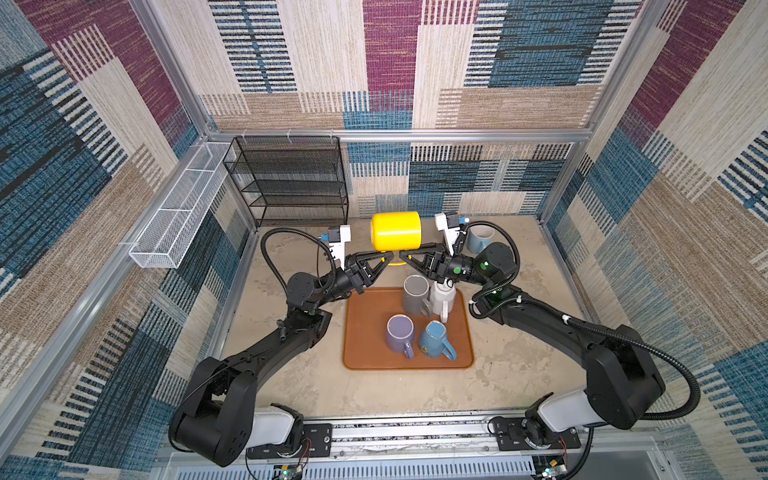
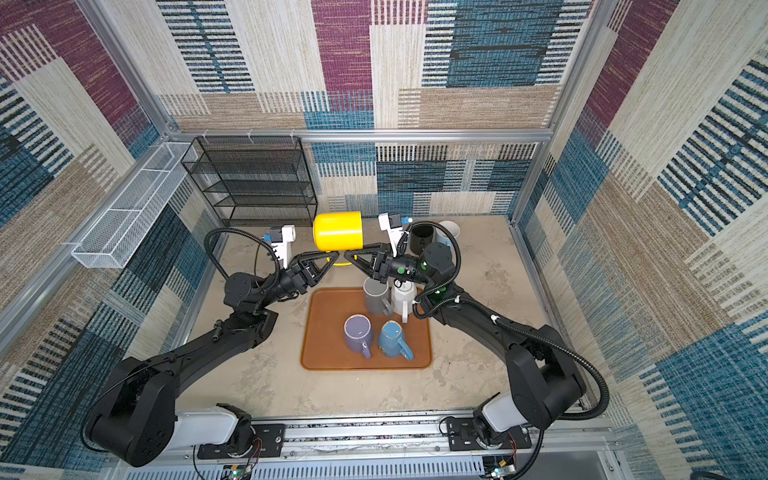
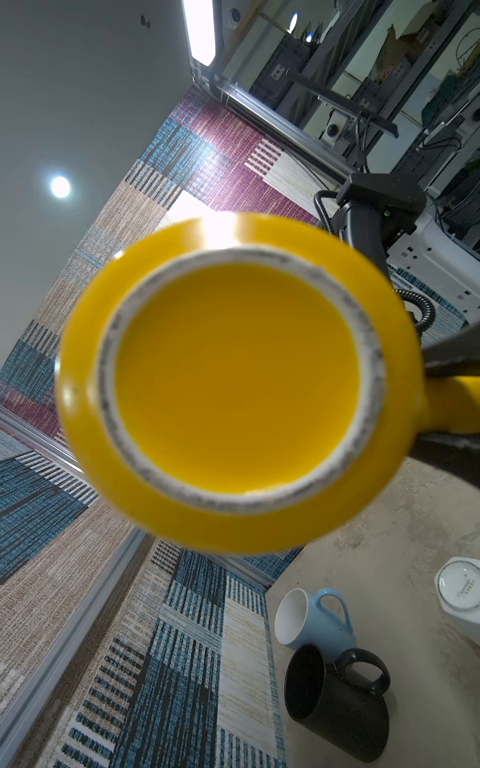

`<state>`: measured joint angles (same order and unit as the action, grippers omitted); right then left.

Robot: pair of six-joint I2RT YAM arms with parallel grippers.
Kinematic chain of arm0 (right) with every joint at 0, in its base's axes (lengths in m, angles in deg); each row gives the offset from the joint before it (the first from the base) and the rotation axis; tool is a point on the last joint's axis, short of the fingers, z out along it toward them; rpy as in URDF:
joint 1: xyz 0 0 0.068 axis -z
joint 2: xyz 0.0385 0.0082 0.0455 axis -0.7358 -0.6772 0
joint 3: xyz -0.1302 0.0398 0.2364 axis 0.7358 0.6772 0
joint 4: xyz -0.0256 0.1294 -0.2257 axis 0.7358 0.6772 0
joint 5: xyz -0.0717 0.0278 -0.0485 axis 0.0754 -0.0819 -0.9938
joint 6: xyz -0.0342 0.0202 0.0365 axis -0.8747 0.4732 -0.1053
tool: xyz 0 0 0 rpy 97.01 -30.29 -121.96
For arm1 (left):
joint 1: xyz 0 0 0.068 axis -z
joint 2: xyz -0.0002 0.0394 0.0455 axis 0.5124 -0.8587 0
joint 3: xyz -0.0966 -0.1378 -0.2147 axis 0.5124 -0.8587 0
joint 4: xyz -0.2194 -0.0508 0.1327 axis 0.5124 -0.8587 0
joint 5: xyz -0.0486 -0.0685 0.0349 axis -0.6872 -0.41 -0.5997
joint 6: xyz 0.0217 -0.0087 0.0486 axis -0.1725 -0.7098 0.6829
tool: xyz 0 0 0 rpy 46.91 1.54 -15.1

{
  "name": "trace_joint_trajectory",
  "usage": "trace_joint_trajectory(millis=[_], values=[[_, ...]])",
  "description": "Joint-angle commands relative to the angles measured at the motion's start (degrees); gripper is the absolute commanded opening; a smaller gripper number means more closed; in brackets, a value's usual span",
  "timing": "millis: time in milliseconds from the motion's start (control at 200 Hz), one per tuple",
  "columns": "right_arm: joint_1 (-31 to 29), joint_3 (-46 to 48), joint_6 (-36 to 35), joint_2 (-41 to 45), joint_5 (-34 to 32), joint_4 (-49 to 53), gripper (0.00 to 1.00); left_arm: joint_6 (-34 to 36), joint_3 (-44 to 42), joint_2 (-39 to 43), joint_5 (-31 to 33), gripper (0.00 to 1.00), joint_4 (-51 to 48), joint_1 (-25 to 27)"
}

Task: Turn the mug right side up
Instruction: 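Close the right gripper on the yellow mug's handle held by the left gripper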

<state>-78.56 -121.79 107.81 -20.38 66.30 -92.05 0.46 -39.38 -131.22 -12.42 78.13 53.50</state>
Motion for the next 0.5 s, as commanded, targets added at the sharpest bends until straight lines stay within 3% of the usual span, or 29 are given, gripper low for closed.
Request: trace_joint_trajectory(millis=[0,496], values=[[-0.2,-0.4,1.6,1.0,-0.2,-6.6,0.23,-0.9,0.0,-0.3,-0.3,0.0,3.0,0.1],[-0.3,-2.3,3.9,1.0,-0.7,-6.8,0.05,0.2,0.8,-1.0,-2.0,0.0,1.1,0.5]])
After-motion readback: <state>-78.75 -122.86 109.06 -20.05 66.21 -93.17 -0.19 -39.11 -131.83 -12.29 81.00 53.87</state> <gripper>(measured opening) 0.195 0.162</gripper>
